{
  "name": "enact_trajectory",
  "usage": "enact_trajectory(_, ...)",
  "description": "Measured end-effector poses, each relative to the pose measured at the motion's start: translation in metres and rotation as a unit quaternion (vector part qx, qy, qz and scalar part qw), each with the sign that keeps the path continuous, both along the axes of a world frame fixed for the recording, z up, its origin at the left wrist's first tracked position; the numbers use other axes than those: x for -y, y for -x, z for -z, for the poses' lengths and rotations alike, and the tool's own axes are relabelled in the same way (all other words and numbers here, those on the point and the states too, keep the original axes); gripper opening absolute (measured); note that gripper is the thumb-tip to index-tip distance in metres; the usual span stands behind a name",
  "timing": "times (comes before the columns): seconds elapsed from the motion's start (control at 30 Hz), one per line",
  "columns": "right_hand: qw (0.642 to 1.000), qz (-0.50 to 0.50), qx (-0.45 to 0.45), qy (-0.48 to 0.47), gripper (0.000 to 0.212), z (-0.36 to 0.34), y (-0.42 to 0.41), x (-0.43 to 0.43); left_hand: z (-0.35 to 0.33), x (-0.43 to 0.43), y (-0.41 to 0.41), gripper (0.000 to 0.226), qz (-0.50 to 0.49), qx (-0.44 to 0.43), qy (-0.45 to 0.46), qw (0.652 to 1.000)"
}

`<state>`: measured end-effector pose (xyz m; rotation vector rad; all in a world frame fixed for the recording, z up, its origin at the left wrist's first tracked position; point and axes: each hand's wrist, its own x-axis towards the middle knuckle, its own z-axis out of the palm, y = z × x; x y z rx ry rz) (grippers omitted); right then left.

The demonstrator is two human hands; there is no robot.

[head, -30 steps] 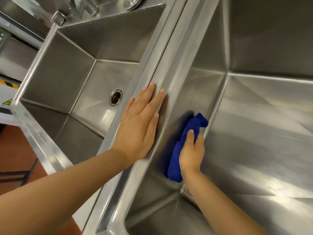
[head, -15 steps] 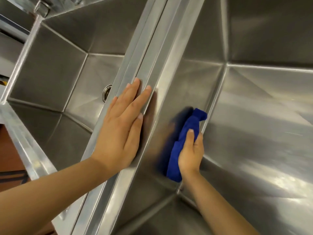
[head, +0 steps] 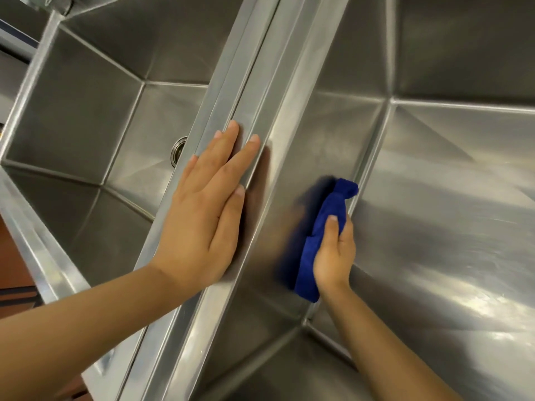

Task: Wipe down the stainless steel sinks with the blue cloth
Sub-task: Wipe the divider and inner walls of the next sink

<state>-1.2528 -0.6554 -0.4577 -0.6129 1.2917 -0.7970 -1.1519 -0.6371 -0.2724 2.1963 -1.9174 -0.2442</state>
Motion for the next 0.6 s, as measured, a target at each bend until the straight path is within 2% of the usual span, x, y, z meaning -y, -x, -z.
enact_trajectory(0.07, 0.995, 0.015, 0.002, -0.098, 0.040, 0.014, 0.000, 0.007, 0.000, -0.001, 0.000, 0.048, -0.001, 0.001, 0.001, 1.000)
enact_trajectory(0.13, 0.990, 0.023, 0.019, -0.139, 0.040, 0.006, 0.001, 0.007, -0.001, -0.002, 0.000, 0.048, -0.003, 0.000, -0.001, 1.000)
enact_trajectory(0.27, 0.997, -0.001, 0.062, -0.035, 0.025, -0.048, 0.006, -0.014, -0.001, -0.001, 0.001, 0.048, -0.009, 0.000, -0.001, 1.000)
enact_trajectory(0.33, 0.998, -0.017, 0.064, -0.003, 0.022, -0.050, 0.006, -0.023, -0.001, -0.001, 0.001, 0.048, -0.012, 0.001, -0.002, 1.000)
enact_trajectory(0.37, 0.999, -0.024, 0.039, 0.014, 0.030, -0.043, 0.006, -0.023, 0.000, -0.002, 0.001, 0.048, -0.010, 0.000, -0.003, 1.000)
enact_trajectory(0.4, 0.999, -0.029, 0.007, 0.029, 0.047, -0.035, 0.004, -0.023, 0.000, -0.002, 0.001, 0.048, -0.008, -0.002, -0.004, 1.000)
enact_trajectory(0.43, 0.999, -0.029, -0.012, 0.028, 0.061, -0.027, 0.003, -0.021, 0.000, -0.002, 0.001, 0.048, -0.007, -0.004, -0.006, 1.000)
enact_trajectory(0.47, 0.999, -0.028, -0.021, 0.010, 0.063, -0.019, 0.003, -0.020, 0.000, -0.001, 0.001, 0.048, -0.008, -0.004, -0.008, 1.000)
enact_trajectory(0.53, 0.998, -0.026, -0.039, -0.045, 0.049, -0.002, 0.000, -0.015, -0.001, 0.000, 0.001, 0.048, -0.008, -0.003, -0.008, 1.000)
enact_trajectory(0.6, 0.993, -0.021, -0.051, -0.104, 0.044, 0.007, -0.002, -0.007, -0.002, 0.000, 0.001, 0.048, -0.010, -0.002, -0.005, 1.000)
